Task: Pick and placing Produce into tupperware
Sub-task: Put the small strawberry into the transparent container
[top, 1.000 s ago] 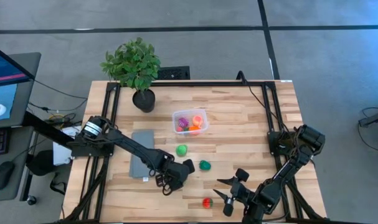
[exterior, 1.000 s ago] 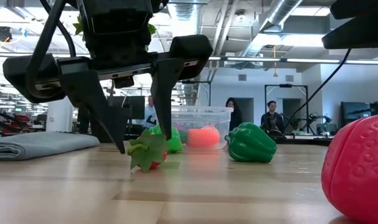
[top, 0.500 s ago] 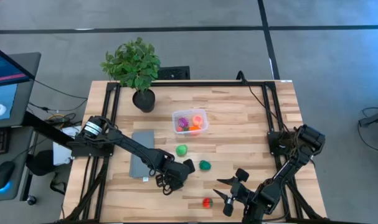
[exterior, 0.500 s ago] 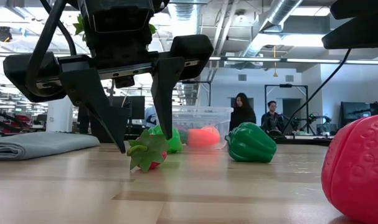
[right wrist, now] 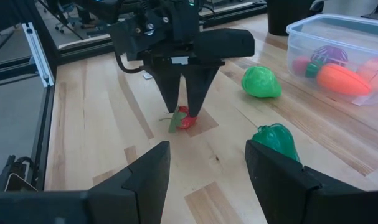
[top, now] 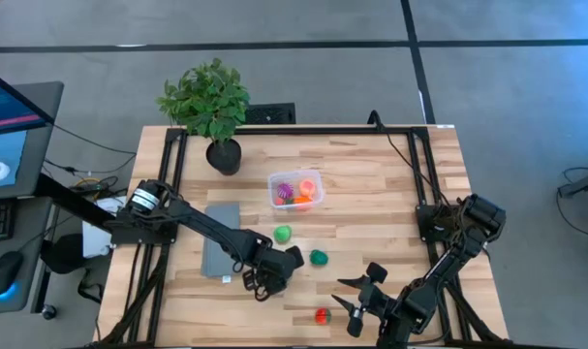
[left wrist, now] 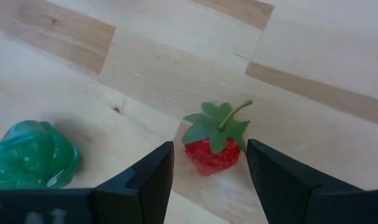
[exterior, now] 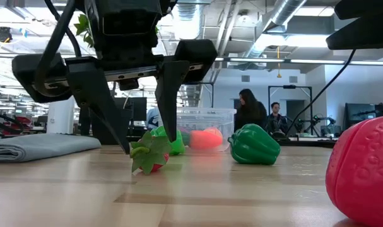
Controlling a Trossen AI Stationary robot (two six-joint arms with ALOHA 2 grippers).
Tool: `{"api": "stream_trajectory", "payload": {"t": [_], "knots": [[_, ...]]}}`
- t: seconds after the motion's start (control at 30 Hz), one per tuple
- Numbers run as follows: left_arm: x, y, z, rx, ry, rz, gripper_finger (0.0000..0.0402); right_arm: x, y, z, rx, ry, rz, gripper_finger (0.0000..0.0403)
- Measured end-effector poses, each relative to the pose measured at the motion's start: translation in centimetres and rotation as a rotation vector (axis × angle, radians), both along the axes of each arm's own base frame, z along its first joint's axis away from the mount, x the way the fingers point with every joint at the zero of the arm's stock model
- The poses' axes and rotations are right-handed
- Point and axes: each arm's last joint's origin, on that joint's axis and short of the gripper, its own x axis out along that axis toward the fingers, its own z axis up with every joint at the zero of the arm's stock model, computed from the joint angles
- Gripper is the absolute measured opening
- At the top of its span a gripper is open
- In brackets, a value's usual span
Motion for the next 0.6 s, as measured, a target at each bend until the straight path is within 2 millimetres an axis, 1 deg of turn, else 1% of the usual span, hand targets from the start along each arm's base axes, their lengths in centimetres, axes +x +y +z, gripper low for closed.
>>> {"api": "stream_trajectory", "payload": {"t": [0.47,0.6], "knots": [[0.14,0.03,0.06,-0.011,-0.012,-0.002,0.0194,0.0,0.0,0.0,0.0,0.0,0.0,0.0233],[0.25,-0.02,-0.8,-0.011,0.01,-0.005,0.0194,0.05,-0.05,-0.01,0.0,0.0,-0.002,0.0233]]}}
